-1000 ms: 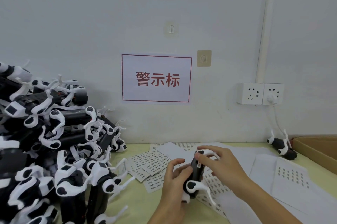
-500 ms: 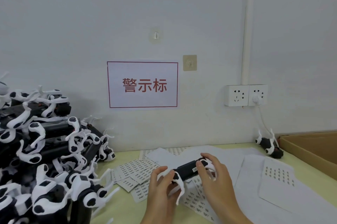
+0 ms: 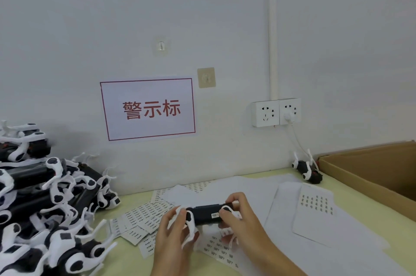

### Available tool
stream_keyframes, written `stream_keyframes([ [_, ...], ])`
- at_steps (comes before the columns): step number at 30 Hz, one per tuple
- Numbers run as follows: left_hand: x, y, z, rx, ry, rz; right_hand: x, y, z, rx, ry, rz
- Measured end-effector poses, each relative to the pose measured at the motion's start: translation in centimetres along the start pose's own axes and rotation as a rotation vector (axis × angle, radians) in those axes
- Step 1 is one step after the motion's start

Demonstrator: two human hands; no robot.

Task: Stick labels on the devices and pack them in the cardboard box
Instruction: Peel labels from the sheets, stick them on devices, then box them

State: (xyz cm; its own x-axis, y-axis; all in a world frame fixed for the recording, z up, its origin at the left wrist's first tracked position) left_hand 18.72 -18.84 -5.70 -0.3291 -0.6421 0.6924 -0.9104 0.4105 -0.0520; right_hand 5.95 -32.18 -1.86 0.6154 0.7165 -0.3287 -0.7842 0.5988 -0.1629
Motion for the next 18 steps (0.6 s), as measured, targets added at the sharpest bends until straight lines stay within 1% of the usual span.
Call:
stream_keyframes([
  [2, 0.4, 0.3, -0.2, 0.02, -0.051, 0.029, -0.1, -0.1, -0.1, 0.034, 0.039, 0.152],
  [4, 0.8, 0.5, -0.3, 0.038, -0.101, 0.048, -0.7, -0.1, -0.1, 0.054, 0.114, 0.259],
  [5, 1.2, 0.6, -0.5, 0.048, -0.135, 0.065, -1.0, -0.1, 0.0, 0.062, 0.114, 0.303],
  [7, 1.5, 0.3, -0.6, 0.053, -0.181, 0.088, -1.7, 0.1, 0.2, 0.08, 0.023, 0.367],
  [8, 1.6, 0.2, -0.3, 0.019, -0.161, 0.096, -2.2, 0.2, 0.1, 0.09, -0.04, 0.384],
  [10, 2.1, 0.5, 0.7, -0.094, -0.119, 0.112, -3.6, 0.6, -0.2, 0.098, -0.144, 0.396],
  [11, 2.4, 0.4, 0.9, -0.116, -0.132, 0.125, -4.6, 0.8, -0.4, 0.1, -0.187, 0.387],
  [13, 2.3, 0.2, 1.2, -0.112, -0.248, 0.151, -6.9, 1.3, -1.4, 0.135, -0.266, 0.336],
  [15, 1.9, 0.5, 1.7, -0.091, -0.407, 0.178, -9.8, 1.7, -2.6, 0.182, -0.337, 0.27],
  [16, 0.9, 1.0, 2.2, -0.067, -0.506, 0.217, -11.3, 2.0, -3.1, 0.203, -0.362, 0.248],
  [18, 1.9, 1.5, 3.1, 0.001, -0.505, 0.237, -14.3, 2.6, -4.1, 0.238, -0.38, 0.21],
])
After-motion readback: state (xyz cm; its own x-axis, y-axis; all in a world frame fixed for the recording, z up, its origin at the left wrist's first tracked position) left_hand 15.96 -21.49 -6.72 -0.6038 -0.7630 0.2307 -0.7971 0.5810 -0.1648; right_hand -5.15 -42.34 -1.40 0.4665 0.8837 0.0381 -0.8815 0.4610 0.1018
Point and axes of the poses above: each hand's wrist, its own y-axis away from the middle knuckle, its own x-axis out of the palm, z = x × y, the point moved 9 cm from there along -y, towards the middle knuckle, and after that the axes turned 13 degrees about y, right-handed, at the moved point
